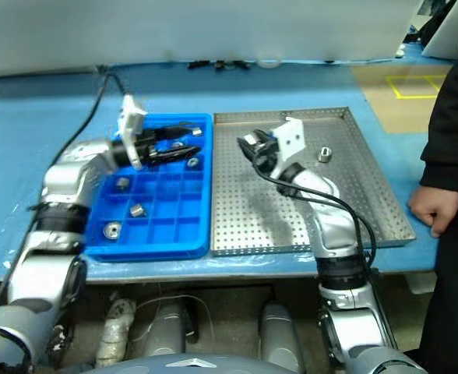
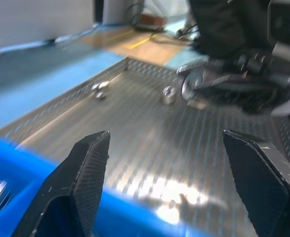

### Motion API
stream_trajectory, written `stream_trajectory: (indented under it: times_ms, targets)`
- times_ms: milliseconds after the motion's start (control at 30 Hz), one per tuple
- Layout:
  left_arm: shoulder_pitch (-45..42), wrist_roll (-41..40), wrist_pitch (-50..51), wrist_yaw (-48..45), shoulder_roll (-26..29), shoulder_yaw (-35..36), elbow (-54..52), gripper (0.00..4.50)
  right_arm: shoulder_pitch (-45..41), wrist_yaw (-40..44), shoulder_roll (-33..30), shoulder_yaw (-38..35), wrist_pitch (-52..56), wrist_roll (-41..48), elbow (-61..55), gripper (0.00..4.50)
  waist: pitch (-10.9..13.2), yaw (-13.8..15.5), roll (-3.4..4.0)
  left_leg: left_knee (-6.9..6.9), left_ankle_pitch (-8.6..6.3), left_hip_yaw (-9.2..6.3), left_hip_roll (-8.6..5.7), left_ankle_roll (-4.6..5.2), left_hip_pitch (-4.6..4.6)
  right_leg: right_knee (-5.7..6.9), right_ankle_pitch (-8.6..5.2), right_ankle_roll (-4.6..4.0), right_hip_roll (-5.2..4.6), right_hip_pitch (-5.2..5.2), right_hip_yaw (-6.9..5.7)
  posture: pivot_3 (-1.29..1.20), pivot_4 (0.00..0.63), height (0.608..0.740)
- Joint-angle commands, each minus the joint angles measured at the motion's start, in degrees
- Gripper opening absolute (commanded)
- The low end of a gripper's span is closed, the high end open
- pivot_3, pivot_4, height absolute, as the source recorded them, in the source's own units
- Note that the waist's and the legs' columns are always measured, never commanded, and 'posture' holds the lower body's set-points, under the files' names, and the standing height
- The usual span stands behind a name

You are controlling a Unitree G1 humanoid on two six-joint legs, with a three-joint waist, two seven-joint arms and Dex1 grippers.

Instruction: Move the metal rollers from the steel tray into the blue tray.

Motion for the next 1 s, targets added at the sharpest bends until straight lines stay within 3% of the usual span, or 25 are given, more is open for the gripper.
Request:
stream_trajectory:
  times_ms: [33,200,400,600,800,1000]
  targets:
    - [6.7,-3.0,4.1,5.2,4.2,6.0,-12.5,3.83,-3.8,4.3,1.7,3.4,-1.9,0.3,4.2,1.64,0.0,0.9,0.0,-0.07,0.03,-0.03,0.03,-0.05,-0.01,0.01,0.0,0.0,0.0,-0.01,-0.08,0.04,0.15,0.74]
    - [19.8,-6.6,9.4,13.0,5.7,12.5,-25.7,3.83,-8.2,7.5,4.2,5.5,-5.7,-1.0,13.1,1.64,0.0,3.7,0.0,-0.47,0.23,-0.16,0.03,-0.38,0.02,0.0,-0.02,-0.02,-0.01,-0.04,-0.26,0.16,0.15,0.74]
    - [29.4,-9.5,12.8,18.5,6.1,15.9,-33.2,3.83,-10.7,8.8,6.6,5.9,-10.2,-2.9,21.2,1.64,0.0,6.4,-0.01,-0.62,0.43,-0.31,0.11,-0.71,-0.01,0.06,-0.02,-0.02,0.01,-0.02,-0.44,0.25,0.15,0.74]
    - [31.2,-10.9,13.6,20.3,7.1,15.1,-35.5,3.83,-9.6,10.3,5.1,5.4,-11.0,-4.0,23.3,1.64,0.0,7.6,-0.01,-0.66,0.6,-0.42,0.11,-0.97,0.0,0.17,-0.02,0.0,0.02,-0.03,-0.43,0.25,0.15,0.74]
    - [30.0,-11.4,13.3,19.7,8.5,13.4,-33.2,3.83,-1.9,18.2,2.7,8.0,-1.6,2.2,10.4,1.64,0.0,7.5,-0.03,-0.66,0.64,-0.54,0.12,-1.02,0.01,0.19,-0.02,0.02,0.1,-0.03,-0.44,0.2,0.15,0.74]
    - [27.7,-11.0,12.1,19.0,9.0,11.2,-30.7,3.83,-2.2,16.0,2.9,7.6,-1.9,-0.2,12.8,1.64,0.0,7.2,-0.04,-0.64,0.73,-0.53,0.21,-1.15,0.1,0.45,-0.03,0.0,0.27,-0.17,-0.4,0.18,0.15,0.74]
